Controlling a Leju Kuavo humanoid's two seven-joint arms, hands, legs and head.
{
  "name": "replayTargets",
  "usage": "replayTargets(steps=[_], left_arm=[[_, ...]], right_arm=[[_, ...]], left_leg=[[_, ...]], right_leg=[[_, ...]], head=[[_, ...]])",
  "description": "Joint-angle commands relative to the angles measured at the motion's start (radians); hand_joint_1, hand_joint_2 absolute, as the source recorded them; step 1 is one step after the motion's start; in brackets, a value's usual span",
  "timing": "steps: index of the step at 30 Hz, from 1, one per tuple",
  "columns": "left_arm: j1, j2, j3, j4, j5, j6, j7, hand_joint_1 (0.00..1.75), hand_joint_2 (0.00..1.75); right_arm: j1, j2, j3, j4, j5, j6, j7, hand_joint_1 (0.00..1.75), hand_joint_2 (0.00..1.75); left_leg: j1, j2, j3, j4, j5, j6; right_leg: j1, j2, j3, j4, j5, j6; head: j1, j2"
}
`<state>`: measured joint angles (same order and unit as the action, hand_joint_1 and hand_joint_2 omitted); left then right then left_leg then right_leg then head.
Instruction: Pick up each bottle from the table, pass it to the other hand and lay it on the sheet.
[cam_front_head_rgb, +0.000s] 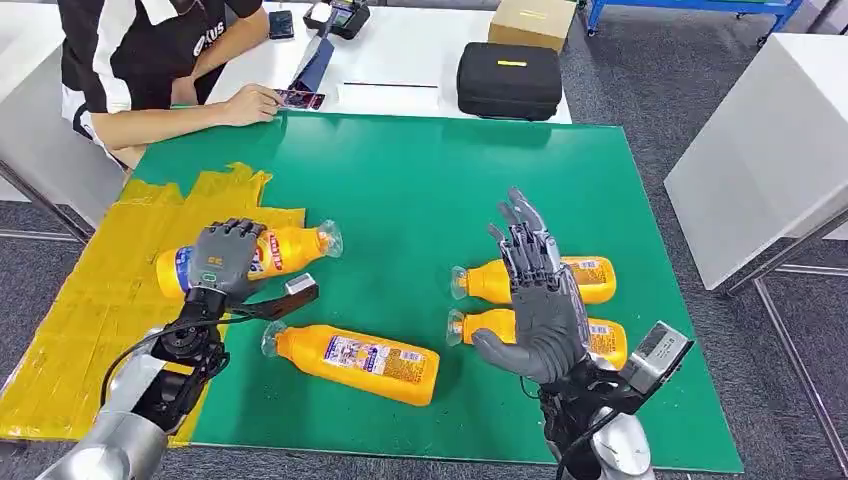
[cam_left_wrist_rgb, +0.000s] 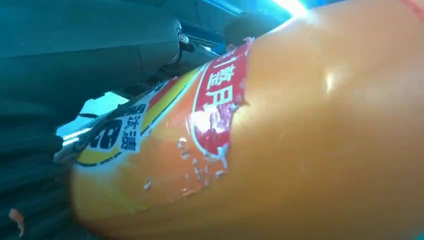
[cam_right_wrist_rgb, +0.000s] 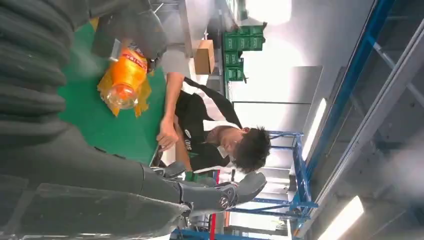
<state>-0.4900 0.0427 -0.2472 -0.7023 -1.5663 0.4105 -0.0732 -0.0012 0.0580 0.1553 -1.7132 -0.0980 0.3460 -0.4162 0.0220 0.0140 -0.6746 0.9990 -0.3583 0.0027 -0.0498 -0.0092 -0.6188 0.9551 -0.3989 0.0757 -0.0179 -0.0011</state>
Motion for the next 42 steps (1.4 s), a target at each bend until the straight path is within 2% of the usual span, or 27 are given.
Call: replayTargets(steps=[1, 7, 9, 10, 12, 13, 16, 17, 19, 22, 25, 26, 27, 28, 33, 42], left_arm=[[-0.090, 0.056, -0.100, 0.146, -0.004, -0.023, 0.052, 1.75, 1.75], [-0.176, 0.144, -0.178, 0.301, -0.004, 0.006, 0.118, 1.75, 1.75], [-0.185, 0.180, -0.211, 0.330, -0.004, -0.007, 0.145, 1.75, 1.75], [-0.186, 0.193, -0.216, 0.341, -0.004, -0.011, 0.155, 1.75, 1.75], [-0.179, 0.222, -0.221, 0.368, -0.004, -0.026, 0.205, 1.75, 1.75], [-0.170, 0.233, -0.222, 0.372, -0.004, -0.017, 0.204, 1.75, 1.75], [-0.171, 0.236, -0.257, 0.399, -0.004, -0.039, 0.242, 1.75, 1.75], [-0.169, 0.234, -0.252, 0.404, -0.004, -0.049, 0.249, 1.75, 1.75], [-0.160, 0.240, -0.254, 0.409, -0.003, -0.061, 0.248, 1.75, 1.75], [-0.136, 0.253, -0.263, 0.416, -0.004, -0.069, 0.239, 1.75, 1.75], [-0.112, 0.269, -0.302, 0.414, -0.004, -0.043, 0.245, 1.75, 1.75], [-0.107, 0.272, -0.312, 0.409, -0.004, -0.021, 0.262, 1.75, 1.75], [-0.105, 0.268, -0.312, 0.412, -0.004, -0.016, 0.276, 0.07, 1.75], [-0.106, 0.264, -0.320, 0.416, -0.004, -0.012, 0.287, 0.00, 1.75], [-0.109, 0.233, -0.265, 0.412, -0.002, -0.015, 0.307, 0.00, 1.75], [-0.097, 0.224, -0.237, 0.407, 0.000, 0.000, 0.321, 0.00, 1.75]], right_arm=[[-0.035, 0.008, -0.012, 0.036, 0.009, -0.010, 0.000, 0.00, 1.75], [-0.041, 0.004, -0.003, 0.028, -0.010, -0.026, 0.018, 0.00, 1.75], [-0.037, 0.002, 0.002, 0.031, -0.011, -0.020, 0.019, 0.00, 1.75], [-0.038, 0.000, 0.004, 0.037, -0.011, -0.018, 0.019, 0.00, 1.75], [-0.033, -0.013, 0.010, 0.053, 0.022, -0.047, 0.040, 0.00, 1.75], [-0.023, -0.019, 0.008, 0.057, 0.030, -0.056, 0.037, 0.00, 1.75], [-0.002, -0.033, 0.016, 0.060, 0.026, -0.059, 0.026, 0.00, 1.75], [0.003, -0.034, 0.020, 0.053, 0.027, -0.058, 0.025, 0.00, 1.75], [0.005, -0.036, 0.023, 0.045, 0.028, -0.060, 0.027, 0.00, 1.75], [0.001, -0.039, 0.030, 0.056, 0.022, -0.058, 0.034, 0.00, 1.75], [-0.003, -0.046, 0.043, 0.084, 0.016, -0.058, 0.032, 0.00, 1.75], [-0.002, -0.046, 0.044, 0.086, 0.015, -0.061, 0.032, 0.00, 1.75], [0.002, -0.045, 0.045, 0.084, 0.017, -0.065, 0.032, 0.00, 1.75], [0.005, -0.046, 0.048, 0.080, 0.019, -0.070, 0.032, 0.00, 1.75], [0.006, -0.039, 0.058, 0.071, 0.023, -0.074, 0.053, 0.00, 1.75], [0.001, -0.040, 0.059, 0.073, 0.028, -0.076, 0.064, 0.00, 1.75]], left_leg=[[0.000, 0.000, 0.003, 0.000, -0.001, 0.000], [0.001, 0.001, 0.010, 0.002, -0.006, 0.000], [0.002, 0.002, 0.009, 0.003, -0.006, 0.000], [0.001, 0.002, 0.005, 0.001, -0.003, 0.000], [0.002, 0.005, 0.010, 0.001, -0.005, 0.000], [0.001, 0.004, 0.005, 0.000, -0.002, 0.000], [0.002, 0.003, 0.011, 0.000, -0.005, 0.000], [0.002, 0.002, 0.006, 0.000, -0.003, 0.000], [0.002, 0.001, 0.009, 0.001, -0.005, 0.001], [0.001, 0.002, 0.005, 0.000, -0.002, 0.000], [0.001, 0.003, 0.011, 0.001, -0.006, 0.001], [0.001, 0.003, 0.006, -0.001, -0.003, 0.000], [0.001, 0.003, 0.007, -0.001, -0.004, 0.000], [0.001, 0.004, 0.009, -0.001, -0.005, 0.000], [0.001, 0.000, 0.005, -0.001, -0.002, 0.000], [0.001, 0.001, 0.009, 0.000, -0.005, 0.000]], right_leg=[[0.001, 0.001, 0.002, 0.000, -0.001, -0.004], [0.002, 0.003, 0.008, 0.003, -0.004, -0.009], [0.002, 0.004, 0.007, 0.004, -0.004, -0.009], [0.002, 0.003, 0.004, 0.001, -0.002, -0.006], [0.002, 0.006, 0.007, 0.002, -0.003, -0.009], [0.001, 0.005, 0.003, 0.000, -0.001, -0.005], [0.002, 0.005, 0.009, 0.000, -0.004, -0.008], [0.002, 0.003, 0.005, 0.000, -0.002, -0.005], [0.002, 0.002, 0.008, 0.001, -0.004, -0.008], [0.001, 0.003, 0.004, 0.000, -0.002, -0.005], [0.002, 0.005, 0.009, 0.001, -0.005, -0.009], [0.001, 0.005, 0.005, -0.001, -0.002, -0.005], [0.001, 0.005, 0.005, 0.000, -0.002, -0.006], [0.001, 0.006, 0.008, 0.000, -0.003, -0.007], [0.001, 0.002, 0.004, 0.000, -0.002, -0.005], [0.001, 0.003, 0.008, 0.000, -0.004, -0.007]], head=[[0.000, 0.000], [0.000, 0.000], [0.000, 0.000], [0.001, 0.000], [0.000, 0.000], [0.000, 0.000], [0.000, 0.000], [0.000, 0.000], [0.000, 0.000], [0.000, 0.000], [0.000, 0.000], [0.000, 0.000], [0.000, 0.000], [0.000, 0.000], [0.000, 0.000], [0.000, 0.000]])
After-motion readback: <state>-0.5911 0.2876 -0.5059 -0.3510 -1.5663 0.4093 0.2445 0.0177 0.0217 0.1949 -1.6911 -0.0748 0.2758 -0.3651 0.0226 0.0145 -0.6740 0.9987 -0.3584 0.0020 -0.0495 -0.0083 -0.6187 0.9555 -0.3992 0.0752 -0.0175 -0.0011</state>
